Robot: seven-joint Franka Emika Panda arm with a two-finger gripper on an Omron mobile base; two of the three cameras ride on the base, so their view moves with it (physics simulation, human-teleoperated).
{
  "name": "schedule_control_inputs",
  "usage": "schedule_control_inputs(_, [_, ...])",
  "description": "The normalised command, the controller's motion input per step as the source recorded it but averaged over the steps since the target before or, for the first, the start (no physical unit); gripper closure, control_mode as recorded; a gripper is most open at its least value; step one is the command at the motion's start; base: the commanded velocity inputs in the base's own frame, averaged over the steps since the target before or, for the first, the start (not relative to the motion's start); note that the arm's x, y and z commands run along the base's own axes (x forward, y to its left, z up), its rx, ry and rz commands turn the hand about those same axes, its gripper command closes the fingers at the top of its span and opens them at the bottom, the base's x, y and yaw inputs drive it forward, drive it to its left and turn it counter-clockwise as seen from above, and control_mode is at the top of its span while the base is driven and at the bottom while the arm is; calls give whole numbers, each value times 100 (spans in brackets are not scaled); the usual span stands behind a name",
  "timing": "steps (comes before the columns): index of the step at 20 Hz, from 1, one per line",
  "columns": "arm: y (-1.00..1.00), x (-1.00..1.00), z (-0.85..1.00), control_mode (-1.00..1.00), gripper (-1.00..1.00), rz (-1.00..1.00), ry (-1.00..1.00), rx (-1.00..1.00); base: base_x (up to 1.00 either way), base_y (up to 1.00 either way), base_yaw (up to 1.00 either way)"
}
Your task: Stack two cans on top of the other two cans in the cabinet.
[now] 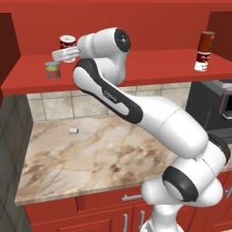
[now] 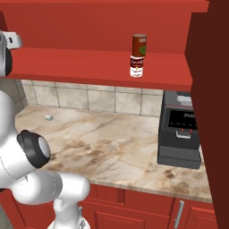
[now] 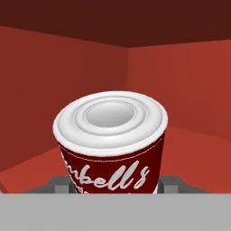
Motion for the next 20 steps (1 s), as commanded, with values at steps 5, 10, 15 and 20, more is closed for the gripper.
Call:
schedule_control_inputs(5, [16, 0, -1, -100, 100, 0, 0, 0, 0, 0, 0])
schedule_control_inputs(10, [19, 5, -10, -100, 100, 0, 0, 0, 0, 0, 0])
schedule_control_inputs(15, [17, 13, -8, -100, 100, 0, 0, 0, 0, 0, 0])
schedule_control_inputs(20, [7, 23, -1, -100, 100, 0, 0, 0, 0, 0, 0])
